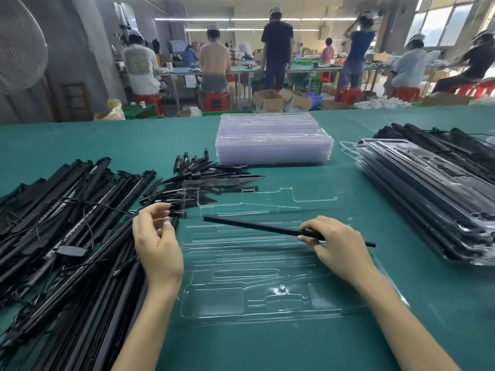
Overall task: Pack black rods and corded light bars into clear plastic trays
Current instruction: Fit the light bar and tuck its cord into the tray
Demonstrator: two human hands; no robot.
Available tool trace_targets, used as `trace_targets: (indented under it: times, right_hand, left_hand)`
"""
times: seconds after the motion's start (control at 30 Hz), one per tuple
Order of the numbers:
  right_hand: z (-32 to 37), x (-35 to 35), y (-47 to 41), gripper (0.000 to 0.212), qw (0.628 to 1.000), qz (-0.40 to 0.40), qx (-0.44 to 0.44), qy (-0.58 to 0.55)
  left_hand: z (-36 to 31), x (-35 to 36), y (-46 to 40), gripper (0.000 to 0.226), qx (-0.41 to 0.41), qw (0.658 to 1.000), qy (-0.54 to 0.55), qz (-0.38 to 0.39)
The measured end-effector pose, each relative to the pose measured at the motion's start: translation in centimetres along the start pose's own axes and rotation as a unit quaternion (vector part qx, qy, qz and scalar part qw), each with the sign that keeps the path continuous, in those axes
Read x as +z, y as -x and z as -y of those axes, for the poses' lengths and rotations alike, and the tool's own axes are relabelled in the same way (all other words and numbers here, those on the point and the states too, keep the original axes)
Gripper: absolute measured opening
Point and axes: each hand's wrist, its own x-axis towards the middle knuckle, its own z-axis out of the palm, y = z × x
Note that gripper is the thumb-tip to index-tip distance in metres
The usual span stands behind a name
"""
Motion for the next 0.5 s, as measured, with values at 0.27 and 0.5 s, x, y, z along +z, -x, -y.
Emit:
trace_targets:
  times: [0.27, 0.5]
  right_hand:
    - [0.24, 0.02, -0.05, 0.011, 1.000, 0.019, 0.004, -0.009]
    - [-0.07, 0.36, -0.13, 0.010, 0.999, -0.004, 0.036, -0.019]
  left_hand:
    - [0.55, 0.01, -0.47, 0.023, -0.094, 0.993, 0.063, -0.033]
    - [1.03, 0.12, -0.28, 0.020, -0.039, 0.998, 0.005, 0.059]
